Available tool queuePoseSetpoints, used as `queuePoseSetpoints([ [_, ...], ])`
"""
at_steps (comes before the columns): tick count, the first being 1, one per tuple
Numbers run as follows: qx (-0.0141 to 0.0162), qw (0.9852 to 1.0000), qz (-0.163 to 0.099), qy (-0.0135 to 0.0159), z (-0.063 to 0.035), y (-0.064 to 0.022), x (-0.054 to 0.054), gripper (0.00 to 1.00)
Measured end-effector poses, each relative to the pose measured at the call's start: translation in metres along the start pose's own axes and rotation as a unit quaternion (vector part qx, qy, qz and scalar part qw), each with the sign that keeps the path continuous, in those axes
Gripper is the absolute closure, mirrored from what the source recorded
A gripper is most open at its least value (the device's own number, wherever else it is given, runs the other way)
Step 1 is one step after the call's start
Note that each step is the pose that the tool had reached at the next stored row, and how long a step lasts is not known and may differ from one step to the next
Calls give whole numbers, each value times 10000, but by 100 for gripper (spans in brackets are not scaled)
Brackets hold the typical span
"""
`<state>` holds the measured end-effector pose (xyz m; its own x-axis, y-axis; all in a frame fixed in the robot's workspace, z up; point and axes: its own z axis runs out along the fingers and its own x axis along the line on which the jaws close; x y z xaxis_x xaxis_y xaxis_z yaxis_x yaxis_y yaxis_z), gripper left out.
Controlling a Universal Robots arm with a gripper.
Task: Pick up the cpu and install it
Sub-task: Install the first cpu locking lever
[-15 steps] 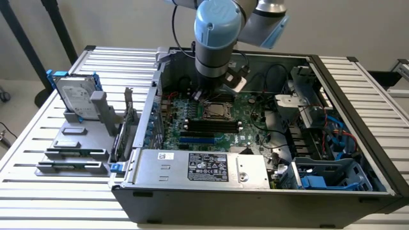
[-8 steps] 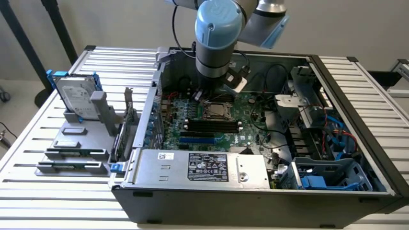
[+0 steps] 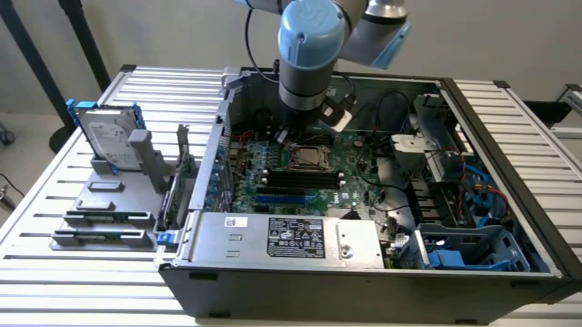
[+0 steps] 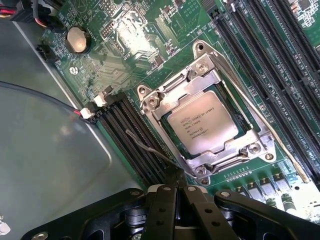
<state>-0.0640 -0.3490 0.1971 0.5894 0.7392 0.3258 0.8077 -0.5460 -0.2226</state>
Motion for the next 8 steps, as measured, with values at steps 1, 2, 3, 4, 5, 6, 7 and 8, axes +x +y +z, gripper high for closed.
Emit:
queuePoseSetpoints([
  [1, -2, 10000, 1, -6, 1, 0, 3, 89],
  [2, -5, 10000, 2, -12, 3, 1, 6, 89],
  [3, -8, 10000, 3, -19, 5, 2, 10, 89],
  [4, -11, 10000, 3, -25, 8, 2, 14, 89],
  [5, -14, 10000, 3, -32, 10, 3, 19, 89],
  [6, -16, 10000, 3, -39, 13, 4, 25, 89],
  [7, -19, 10000, 4, -46, 15, 6, 30, 89],
  [8, -21, 10000, 5, -53, 17, 9, 35, 89],
])
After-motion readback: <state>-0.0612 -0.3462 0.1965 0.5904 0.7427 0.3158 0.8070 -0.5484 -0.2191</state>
